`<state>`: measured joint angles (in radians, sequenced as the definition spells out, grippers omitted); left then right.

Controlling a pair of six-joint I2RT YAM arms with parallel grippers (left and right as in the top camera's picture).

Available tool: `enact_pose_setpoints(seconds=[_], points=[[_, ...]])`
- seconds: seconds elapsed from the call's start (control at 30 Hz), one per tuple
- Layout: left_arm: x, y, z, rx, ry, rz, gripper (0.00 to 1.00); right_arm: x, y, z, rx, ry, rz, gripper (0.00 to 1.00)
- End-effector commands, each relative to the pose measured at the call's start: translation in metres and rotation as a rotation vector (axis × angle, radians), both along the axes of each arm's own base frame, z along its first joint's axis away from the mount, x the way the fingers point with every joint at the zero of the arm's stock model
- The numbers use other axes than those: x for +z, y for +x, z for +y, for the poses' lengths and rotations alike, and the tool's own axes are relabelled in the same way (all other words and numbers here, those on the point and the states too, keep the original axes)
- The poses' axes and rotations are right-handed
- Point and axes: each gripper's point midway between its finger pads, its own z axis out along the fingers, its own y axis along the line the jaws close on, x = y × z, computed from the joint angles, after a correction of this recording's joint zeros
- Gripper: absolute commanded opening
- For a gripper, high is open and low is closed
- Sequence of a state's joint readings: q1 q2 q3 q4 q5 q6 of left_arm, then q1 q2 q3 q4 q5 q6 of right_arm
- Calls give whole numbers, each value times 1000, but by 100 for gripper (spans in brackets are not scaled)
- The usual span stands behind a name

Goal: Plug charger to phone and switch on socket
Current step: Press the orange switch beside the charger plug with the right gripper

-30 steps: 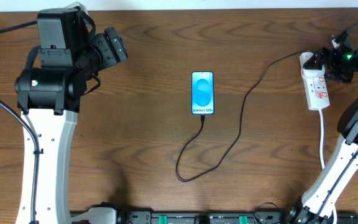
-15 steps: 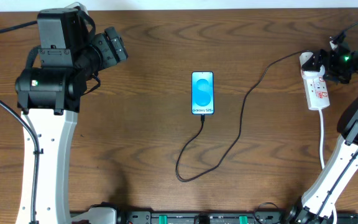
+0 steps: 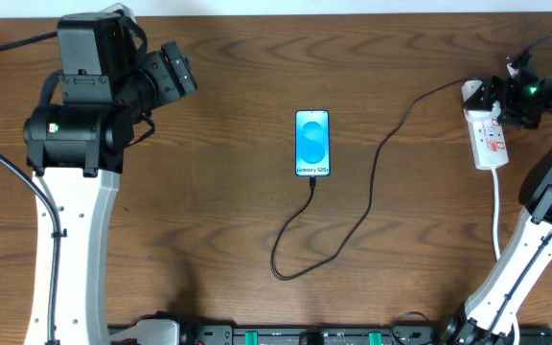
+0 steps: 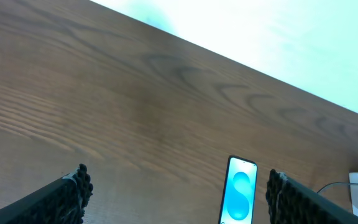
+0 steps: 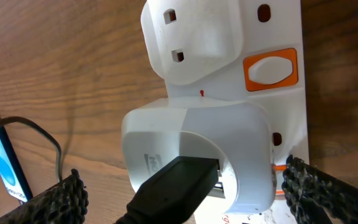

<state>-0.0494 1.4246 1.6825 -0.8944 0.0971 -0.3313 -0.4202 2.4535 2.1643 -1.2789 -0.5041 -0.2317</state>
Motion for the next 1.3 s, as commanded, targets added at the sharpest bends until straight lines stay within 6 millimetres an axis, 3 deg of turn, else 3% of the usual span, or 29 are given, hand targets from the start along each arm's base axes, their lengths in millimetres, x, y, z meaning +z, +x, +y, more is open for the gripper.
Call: enact_pose_setpoints(seconds=[0.0, 0.73, 1.0, 1.27], points=[[4, 0, 5, 4, 28, -10, 91, -16, -8, 42, 36, 141, 60, 99], [4, 0, 5, 4, 28, -9, 91, -7, -4, 53, 31, 222, 35, 99], [4, 0, 5, 4, 28, -9, 91, -21, -12, 30, -3, 86, 101, 99], [4, 0, 5, 4, 28, -10, 91, -7, -18, -6, -80, -20, 125, 99]])
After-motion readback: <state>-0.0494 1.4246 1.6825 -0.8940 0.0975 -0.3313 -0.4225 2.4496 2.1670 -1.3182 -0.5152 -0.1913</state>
